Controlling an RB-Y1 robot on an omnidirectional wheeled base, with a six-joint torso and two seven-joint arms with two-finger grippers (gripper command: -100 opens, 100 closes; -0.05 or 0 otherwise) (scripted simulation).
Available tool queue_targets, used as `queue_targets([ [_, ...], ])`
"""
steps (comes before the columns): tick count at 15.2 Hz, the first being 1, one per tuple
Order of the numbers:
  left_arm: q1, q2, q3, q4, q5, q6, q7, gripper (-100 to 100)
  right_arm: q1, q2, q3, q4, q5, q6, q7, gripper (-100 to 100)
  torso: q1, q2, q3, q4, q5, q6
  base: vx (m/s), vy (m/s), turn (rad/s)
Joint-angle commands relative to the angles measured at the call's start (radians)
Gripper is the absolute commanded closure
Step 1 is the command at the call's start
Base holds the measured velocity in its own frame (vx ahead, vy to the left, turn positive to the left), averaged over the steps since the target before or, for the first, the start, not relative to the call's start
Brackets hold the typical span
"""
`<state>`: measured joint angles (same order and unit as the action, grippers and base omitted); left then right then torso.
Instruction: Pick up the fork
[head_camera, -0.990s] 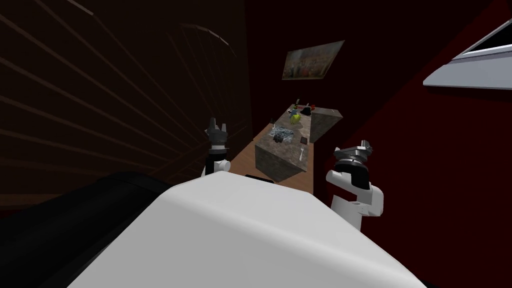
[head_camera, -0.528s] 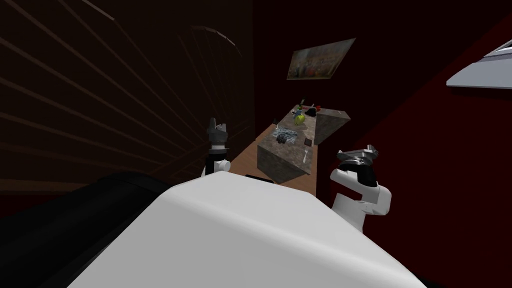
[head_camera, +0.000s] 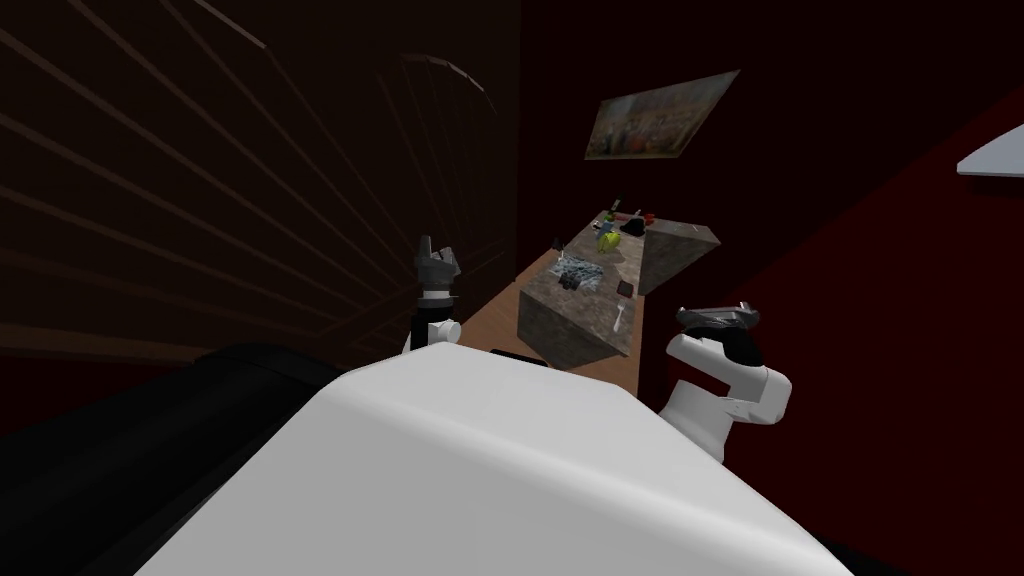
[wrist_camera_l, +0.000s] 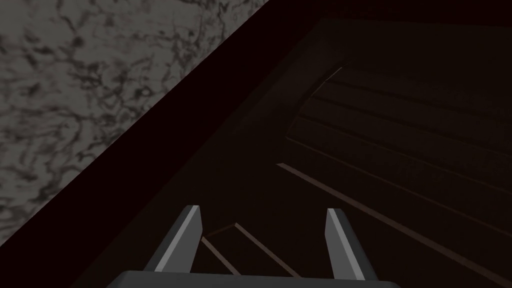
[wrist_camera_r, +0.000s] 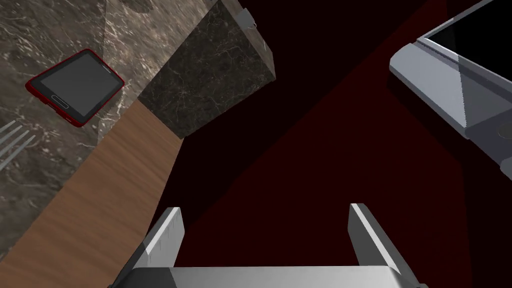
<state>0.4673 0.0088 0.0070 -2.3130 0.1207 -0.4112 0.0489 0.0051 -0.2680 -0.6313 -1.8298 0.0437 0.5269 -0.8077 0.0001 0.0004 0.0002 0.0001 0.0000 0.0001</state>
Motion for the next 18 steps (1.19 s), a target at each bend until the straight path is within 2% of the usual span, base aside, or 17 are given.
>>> queue_targets([
  [1,0.0,0.0,0.0,0.0,0.0,0.0,0.0,0,-0.034,-0.005,-0.032,0.033,0.006,0.05,-0.05,-100,0.0,0.0,0.0,0.0,0.0,0.0,0.003,0.006,0.167],
  [3,0.0,0.0,0.0,0.0,0.0,0.0,0.0,0,-0.034,-0.005,-0.032,0.033,0.006,0.089,-0.069,-100,0.0,0.0,0.0,0.0,0.0,0.0,0.005,0.001,0.103],
  [4,0.0,0.0,0.0,0.0,0.0,0.0,0.0,0,-0.034,-0.005,-0.032,0.033,0.006,0.091,-0.069,-100,0.0,0.0,0.0,0.0,0.0,0.0,0.003,-0.001,-0.012],
  [5,0.0,0.0,0.0,0.0,0.0,0.0,0.0,0,-0.065,-0.009,-0.058,0.063,0.012,0.13,-0.113,-100,0.0,0.0,0.0,0.0,0.0,0.0,0.002,0.003,0.143],
  [7,0.0,0.0,0.0,0.0,0.0,0.0,0.0,0,-0.065,-0.009,-0.058,0.063,0.012,0.157,-0.126,-100,0.0,0.0,0.0,0.0,0.0,0.0,0.003,-0.003,0.117],
  [8,0.0,0.0,0.0,0.0,0.0,0.0,0.0,0,-0.096,-0.013,-0.082,0.094,0.018,0.186,-0.163,-100,-0.001,0.0,0.0,0.0,0.0,0.0,0.004,-0.004,0.116],
  [10,0.0,0.0,0.0,0.0,0.0,0.0,0.0,0,-0.096,-0.013,-0.082,0.094,0.018,0.223,-0.182,-100,-0.001,0.0,0.0,0.0,0.0,0.0,0.005,-0.007,0.117],
  [11,0.0,0.0,0.0,0.0,0.0,0.0,0.0,0,-0.126,-0.016,-0.105,0.124,0.024,0.252,-0.217,-100,-0.001,0.0,0.0,0.0,0.0,0.0,0.006,-0.008,0.159],
  [13,0.0,0.0,0.0,0.0,0.0,0.0,0.0,0,-0.126,-0.016,-0.105,0.124,0.024,0.287,-0.237,-100,-0.001,0.0,0.0,0.0,0.0,0.0,0.005,-0.012,0.098],
  [14,0.0,0.0,0.0,0.0,0.0,0.0,0.0,0,-0.155,-0.02,-0.127,0.154,0.029,0.317,-0.272,-100,-0.001,0.0,0.0,0.0,0.0,0.0,0.003,-0.011,0.125],
  [16,0.0,0.0,0.0,0.0,0.0,0.0,0.0,0,-0.155,-0.02,-0.127,0.154,0.029,0.351,-0.292,-100,-0.001,0.0,0.0,0.0,0.0,0.0,0.003,-0.017,0.113],
  [17,0.0,0.0,0.0,0.0,0.0,0.0,0.0,0,-0.183,-0.024,-0.147,0.184,0.035,0.378,-0.325,-100,-0.002,0.0,0.0,0.0,0.0,0.0,0.001,-0.023,0.145],
  [18,0.0,0.0,0.0,0.0,0.0,0.0,0.0,0,-0.183,-0.024,-0.147,0.184,0.035,0.397,-0.344,-100,-0.002,0.0,0.0,0.0,0.0,-0.001,0.002,-0.026,0.144],
])
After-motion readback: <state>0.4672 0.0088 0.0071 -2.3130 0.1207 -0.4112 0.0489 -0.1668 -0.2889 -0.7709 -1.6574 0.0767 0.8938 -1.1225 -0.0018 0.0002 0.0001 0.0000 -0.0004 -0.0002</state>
